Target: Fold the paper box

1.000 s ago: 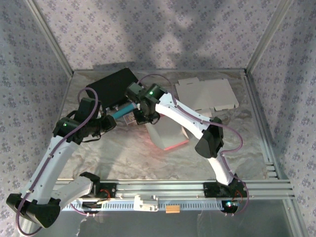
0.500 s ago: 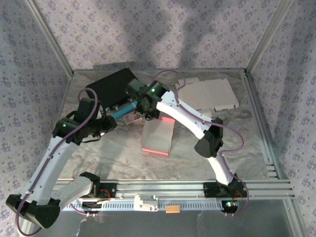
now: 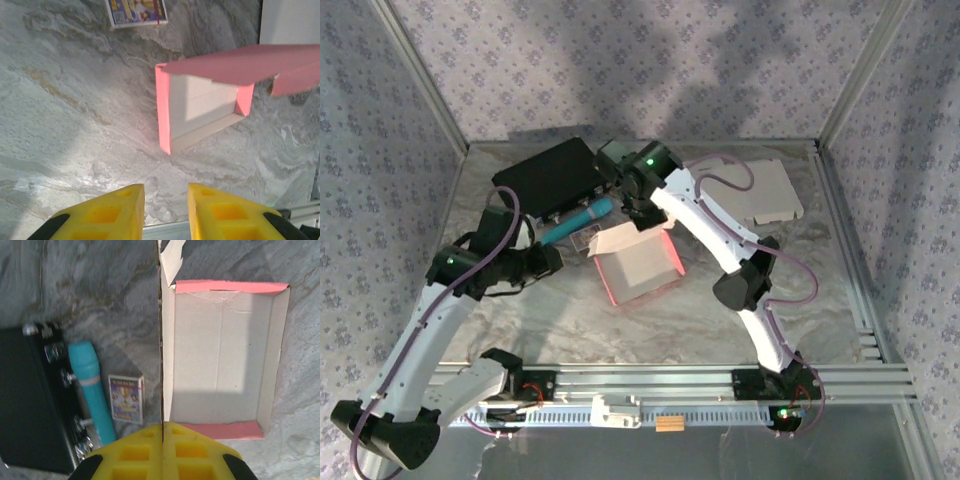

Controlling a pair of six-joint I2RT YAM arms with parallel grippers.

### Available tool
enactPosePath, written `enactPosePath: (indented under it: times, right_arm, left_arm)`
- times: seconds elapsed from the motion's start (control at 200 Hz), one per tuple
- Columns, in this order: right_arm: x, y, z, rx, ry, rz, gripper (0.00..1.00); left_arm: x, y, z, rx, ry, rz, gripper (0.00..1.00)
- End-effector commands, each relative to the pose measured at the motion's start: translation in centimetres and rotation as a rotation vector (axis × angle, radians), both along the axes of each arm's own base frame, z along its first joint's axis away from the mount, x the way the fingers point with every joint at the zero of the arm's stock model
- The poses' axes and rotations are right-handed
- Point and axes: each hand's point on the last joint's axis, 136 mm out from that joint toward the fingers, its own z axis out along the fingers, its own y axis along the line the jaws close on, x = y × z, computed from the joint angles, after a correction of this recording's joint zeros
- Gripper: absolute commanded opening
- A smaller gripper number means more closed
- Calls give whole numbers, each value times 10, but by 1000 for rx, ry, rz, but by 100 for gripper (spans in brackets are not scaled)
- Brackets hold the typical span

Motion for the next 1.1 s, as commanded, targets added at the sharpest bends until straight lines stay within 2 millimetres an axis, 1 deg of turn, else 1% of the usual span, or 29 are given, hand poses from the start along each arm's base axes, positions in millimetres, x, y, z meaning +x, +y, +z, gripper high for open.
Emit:
enactPosePath:
  times: [0.0, 0.07, 0.22, 0.33, 0.415, 0.5, 0.605, 0.685, 0.76, 0.84, 0.934, 1.019, 1.099]
  right_arm:
    - [-10, -34, -11, -58, 79, -200, 0]
    - [-6, -35, -16, -42, 99, -230, 0]
    - [2, -41, -22, -41, 104, -274, 0]
    - [7, -41, -29, -25, 117, -300, 0]
    - [13, -38, -32, -4, 104, -289, 8]
    - [18, -34, -34, 14, 95, -263, 13]
    - [19, -33, -39, 12, 105, -238, 17]
    - [21, -35, -37, 8, 99, -216, 19]
    - [23, -41, -30, -6, 74, -198, 24]
    - [28, -51, -15, -35, 12, -164, 28]
    - [35, -68, 13, -88, -94, -117, 31]
    - [39, -83, 35, -134, -166, -72, 31]
    - [45, -99, 58, -206, -246, 6, 31]
  left_arm:
    - [-8, -8, -5, -21, 35, -71, 30]
    - [-8, -10, -6, -22, 40, -78, 30]
    - [-6, -11, -10, -21, 47, -81, 30]
    - [-4, -12, -13, -18, 56, -83, 30]
    - [-2, -13, -17, -8, 60, -92, 30]
    - [0, -14, -23, 3, 65, -104, 30]
    - [5, -16, -31, 23, 68, -111, 29]
    - [10, -18, -32, 37, 57, -116, 29]
    - [16, -19, -31, 52, 41, -117, 30]
    - [21, -20, -28, 69, 21, -122, 30]
    - [26, -21, -28, 81, 13, -125, 31]
    - [31, -23, -28, 89, 5, -131, 32]
    - [37, -25, -29, 101, 3, -140, 32]
